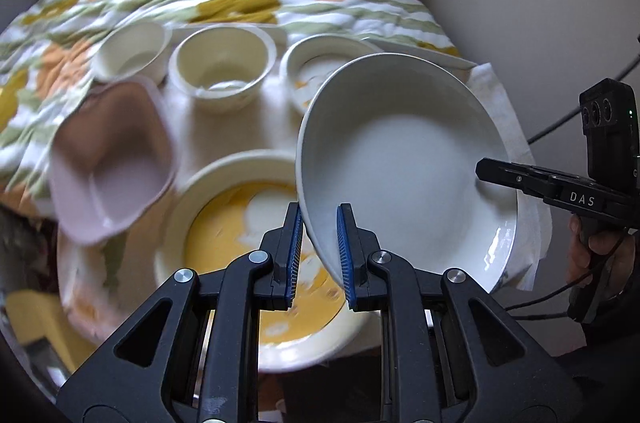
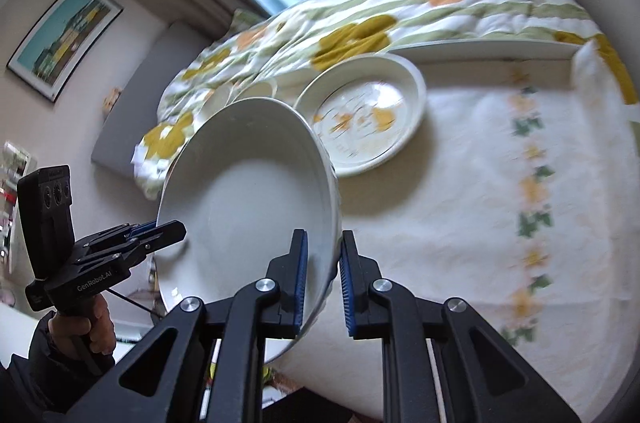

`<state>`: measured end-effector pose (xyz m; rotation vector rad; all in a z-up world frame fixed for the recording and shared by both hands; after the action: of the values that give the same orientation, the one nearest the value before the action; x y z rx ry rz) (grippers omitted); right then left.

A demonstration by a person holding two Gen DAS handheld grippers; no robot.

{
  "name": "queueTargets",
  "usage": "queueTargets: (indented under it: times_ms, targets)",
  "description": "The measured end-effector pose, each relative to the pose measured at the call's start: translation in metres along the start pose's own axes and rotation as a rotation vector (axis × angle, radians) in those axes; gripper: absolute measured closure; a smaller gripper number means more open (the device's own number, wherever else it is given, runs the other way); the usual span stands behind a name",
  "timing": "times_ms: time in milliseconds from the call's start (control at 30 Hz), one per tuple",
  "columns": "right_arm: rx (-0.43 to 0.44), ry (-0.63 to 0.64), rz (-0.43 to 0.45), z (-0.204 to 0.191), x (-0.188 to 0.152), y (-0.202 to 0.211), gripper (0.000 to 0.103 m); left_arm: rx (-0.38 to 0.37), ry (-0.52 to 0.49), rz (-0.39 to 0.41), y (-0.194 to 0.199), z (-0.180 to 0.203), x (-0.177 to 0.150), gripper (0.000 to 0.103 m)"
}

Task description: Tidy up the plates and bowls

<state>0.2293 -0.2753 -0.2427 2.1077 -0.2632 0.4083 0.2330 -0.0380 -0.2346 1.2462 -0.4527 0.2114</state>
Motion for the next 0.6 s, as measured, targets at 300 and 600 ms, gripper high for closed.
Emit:
queueTargets:
  times_ms: [300, 600]
  targets:
    - [-0.040, 0.033, -0.113, -0.040, -0.033, -0.057, 0.089, -0.023, 0.133, -0.070, -0.006, -0.070, -0.063, 0.088]
    - [-0.143, 0.049, -0.130, -0.049, -0.033, -0.079, 0.089, -0.049, 0.126, -0.113, -0.041, -0.089, -0.069, 0.088]
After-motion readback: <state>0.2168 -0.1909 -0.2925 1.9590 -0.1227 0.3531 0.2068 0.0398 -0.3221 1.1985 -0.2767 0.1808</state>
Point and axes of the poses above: each gripper's, at about its wrist camera, not at the fingertips, and y roughly against the way its jaws point, z to its right, x to its top, the point moved 2 cm from there along -y, roughly the way its jaws point, and after that the axes turned 1 degree about -x, right-handed, at the moved point
